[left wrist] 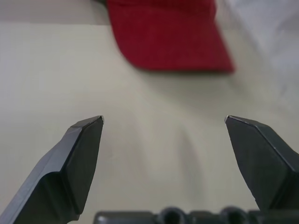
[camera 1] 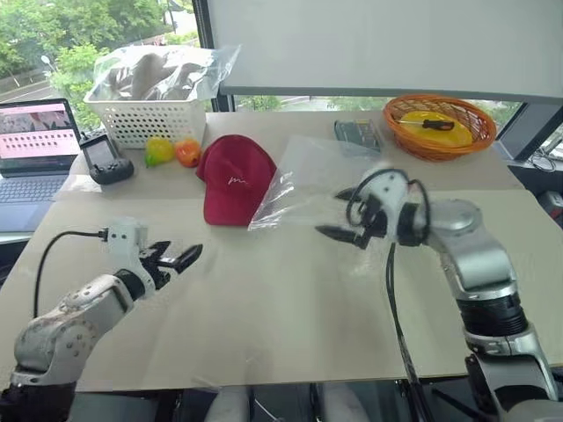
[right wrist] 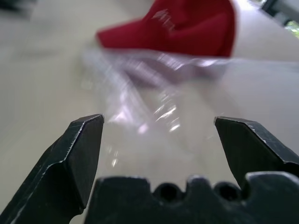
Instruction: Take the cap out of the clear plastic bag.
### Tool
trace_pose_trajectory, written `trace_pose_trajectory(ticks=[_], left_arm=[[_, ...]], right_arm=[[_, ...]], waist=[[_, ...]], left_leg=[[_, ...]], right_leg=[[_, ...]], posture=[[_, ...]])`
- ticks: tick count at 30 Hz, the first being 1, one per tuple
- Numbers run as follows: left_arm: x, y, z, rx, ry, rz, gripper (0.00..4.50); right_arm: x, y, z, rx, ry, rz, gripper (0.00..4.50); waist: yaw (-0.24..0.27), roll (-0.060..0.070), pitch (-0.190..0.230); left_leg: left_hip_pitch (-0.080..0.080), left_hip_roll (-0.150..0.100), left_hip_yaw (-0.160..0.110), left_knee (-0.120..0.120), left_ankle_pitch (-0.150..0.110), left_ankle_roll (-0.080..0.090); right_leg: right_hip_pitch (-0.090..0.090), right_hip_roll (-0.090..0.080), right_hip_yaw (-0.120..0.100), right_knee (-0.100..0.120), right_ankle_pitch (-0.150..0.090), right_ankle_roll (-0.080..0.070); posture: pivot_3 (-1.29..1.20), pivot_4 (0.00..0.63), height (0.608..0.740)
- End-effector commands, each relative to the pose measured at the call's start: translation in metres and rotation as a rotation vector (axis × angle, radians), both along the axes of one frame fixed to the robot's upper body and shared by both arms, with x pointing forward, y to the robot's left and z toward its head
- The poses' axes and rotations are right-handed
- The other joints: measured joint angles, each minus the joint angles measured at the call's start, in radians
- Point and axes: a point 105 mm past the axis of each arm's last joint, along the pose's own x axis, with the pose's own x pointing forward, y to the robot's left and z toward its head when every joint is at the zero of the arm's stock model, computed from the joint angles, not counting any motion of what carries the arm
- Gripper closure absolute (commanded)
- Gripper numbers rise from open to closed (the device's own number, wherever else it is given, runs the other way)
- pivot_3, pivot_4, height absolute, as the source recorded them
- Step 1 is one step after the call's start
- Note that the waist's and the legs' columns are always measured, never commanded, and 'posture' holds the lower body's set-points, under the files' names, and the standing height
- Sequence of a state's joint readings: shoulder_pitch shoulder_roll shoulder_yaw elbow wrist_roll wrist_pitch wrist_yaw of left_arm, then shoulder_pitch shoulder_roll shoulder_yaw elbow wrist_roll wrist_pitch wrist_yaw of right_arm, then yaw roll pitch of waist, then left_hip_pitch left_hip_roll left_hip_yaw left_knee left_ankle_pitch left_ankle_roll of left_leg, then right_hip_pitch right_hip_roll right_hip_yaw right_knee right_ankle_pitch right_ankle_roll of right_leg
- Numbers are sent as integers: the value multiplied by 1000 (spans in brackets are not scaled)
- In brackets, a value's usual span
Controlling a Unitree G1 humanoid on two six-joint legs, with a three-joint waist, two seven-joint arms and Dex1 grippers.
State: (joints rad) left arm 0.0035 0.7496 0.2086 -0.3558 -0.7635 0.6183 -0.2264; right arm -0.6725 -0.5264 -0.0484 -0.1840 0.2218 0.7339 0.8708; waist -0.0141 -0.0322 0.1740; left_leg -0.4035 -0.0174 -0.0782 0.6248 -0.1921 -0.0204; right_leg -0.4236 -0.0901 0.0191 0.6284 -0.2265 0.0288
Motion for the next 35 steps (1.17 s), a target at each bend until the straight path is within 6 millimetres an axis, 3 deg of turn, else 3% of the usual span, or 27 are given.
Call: trace_pose_trajectory(ticks=[1,4,7,9,13,17,23,35], left_arm=[[-12,3,25,124,-188,-11,0],[-16,32,18,229,-218,126,0],[-19,67,16,233,-265,316,0],[-23,89,14,238,-288,445,0],[-31,113,4,230,-303,610,0],[-34,116,-17,112,-267,701,0],[-38,126,-26,120,-264,794,0],[-34,124,-25,96,-308,785,0]], right_arm=[[12,-54,32,264,-2,-260,32],[16,-85,25,320,10,-449,32],[21,-118,1,168,-22,-683,32],[18,-131,-19,-21,-83,-778,32],[11,-138,-39,-116,-154,-855,32],[10,-144,-60,-99,-117,-927,32],[11,-152,-77,-53,-64,-970,32],[13,-154,-81,-47,-45,-973,32]], waist=[[2,0,0],[10,0,0],[11,1,0],[11,1,0],[2,1,0],[-2,1,0],[0,1,0],[-1,1,0]], left_leg=[[-1,0,-1,0,0,0],[-3,-1,-1,-1,-1,0],[-3,-1,0,-2,-1,1],[-4,-1,0,-2,-2,1],[-3,-1,1,-1,-2,1],[0,0,2,3,-1,1],[2,0,2,4,-1,1],[2,0,2,5,-1,1]], right_leg=[[-1,0,0,0,0,0],[-1,-1,-1,-2,-1,1],[-2,-2,-1,-3,-1,1],[-1,-2,-1,-3,-1,2],[-1,-2,-1,-1,-1,2],[3,-1,0,0,-1,6],[4,-1,0,2,-1,8],[4,0,0,2,0,5]], posture=[[0,150,736],[0,150,736],[0,150,736],[0,150,736],[0,150,736],[0,150,736],[0,150,736],[0,150,736]])
